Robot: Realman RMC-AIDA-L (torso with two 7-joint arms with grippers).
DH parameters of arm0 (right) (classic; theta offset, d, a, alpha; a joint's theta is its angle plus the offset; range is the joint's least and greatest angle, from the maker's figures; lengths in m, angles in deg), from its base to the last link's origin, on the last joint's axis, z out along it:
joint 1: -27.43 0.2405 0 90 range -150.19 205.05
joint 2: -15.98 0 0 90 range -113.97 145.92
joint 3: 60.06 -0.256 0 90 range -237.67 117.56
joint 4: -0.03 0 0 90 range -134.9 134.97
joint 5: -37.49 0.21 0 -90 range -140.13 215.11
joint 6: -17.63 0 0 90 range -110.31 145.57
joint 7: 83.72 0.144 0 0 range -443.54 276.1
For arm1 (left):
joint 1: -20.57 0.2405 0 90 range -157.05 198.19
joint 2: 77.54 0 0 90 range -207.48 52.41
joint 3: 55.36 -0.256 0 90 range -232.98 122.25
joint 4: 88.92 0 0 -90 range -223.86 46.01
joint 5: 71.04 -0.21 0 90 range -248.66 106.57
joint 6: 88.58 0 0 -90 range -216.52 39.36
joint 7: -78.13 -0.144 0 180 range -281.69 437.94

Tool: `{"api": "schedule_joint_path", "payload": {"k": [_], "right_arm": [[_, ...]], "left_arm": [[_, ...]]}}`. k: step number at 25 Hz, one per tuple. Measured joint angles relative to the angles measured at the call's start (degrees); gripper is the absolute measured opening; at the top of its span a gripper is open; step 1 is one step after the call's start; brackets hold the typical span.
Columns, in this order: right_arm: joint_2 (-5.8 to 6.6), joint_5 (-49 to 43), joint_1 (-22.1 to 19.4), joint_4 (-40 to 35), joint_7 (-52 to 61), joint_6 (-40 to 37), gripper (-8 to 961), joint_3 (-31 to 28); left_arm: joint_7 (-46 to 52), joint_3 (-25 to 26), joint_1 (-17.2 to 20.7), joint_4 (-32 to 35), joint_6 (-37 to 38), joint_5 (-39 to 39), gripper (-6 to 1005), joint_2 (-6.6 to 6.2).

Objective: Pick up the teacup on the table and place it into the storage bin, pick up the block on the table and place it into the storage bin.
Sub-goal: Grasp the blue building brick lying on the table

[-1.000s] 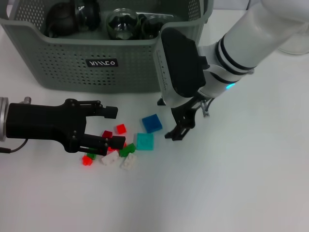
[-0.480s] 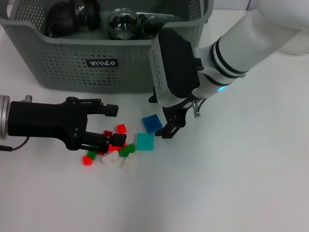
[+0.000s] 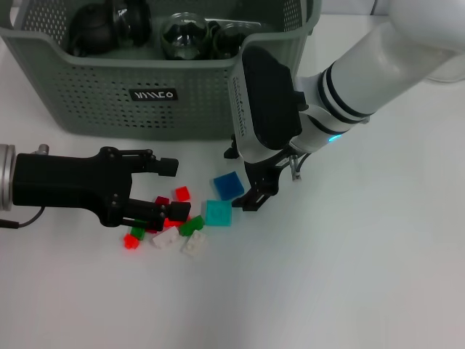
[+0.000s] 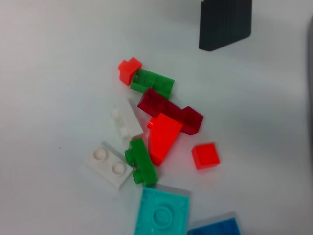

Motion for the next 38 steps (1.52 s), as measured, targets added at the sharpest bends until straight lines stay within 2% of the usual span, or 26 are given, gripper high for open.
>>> {"api": "schedule_joint_path", "payload": {"k": [8, 11, 16, 38], "right_arm": [[-0.02, 0.4, 0.1, 0.8, 0.0, 1.2, 881, 0.1], [-0.09, 0.6, 0.1, 1.0, 0.0, 1.6, 695, 0.1], [-0.10, 2.4, 0.0, 1.2, -0.6, 1.9, 569, 0.6], [-0.10, 6.3, 0.3, 5.0, -2.9, 4.4, 570, 0.5]], "left_arm": [[0.0, 0.0, 0.0, 0.0, 0.0, -0.1, 871, 0.00], [0.0, 0.0, 0.1, 0.0, 0.0, 0.0, 870, 0.00], [0.0, 0.0, 0.1, 0.0, -0.1, 0.0, 870, 0.00], [0.0, 0.0, -0.1, -0.6, -0.5, -0.2, 870, 0.00]]}}
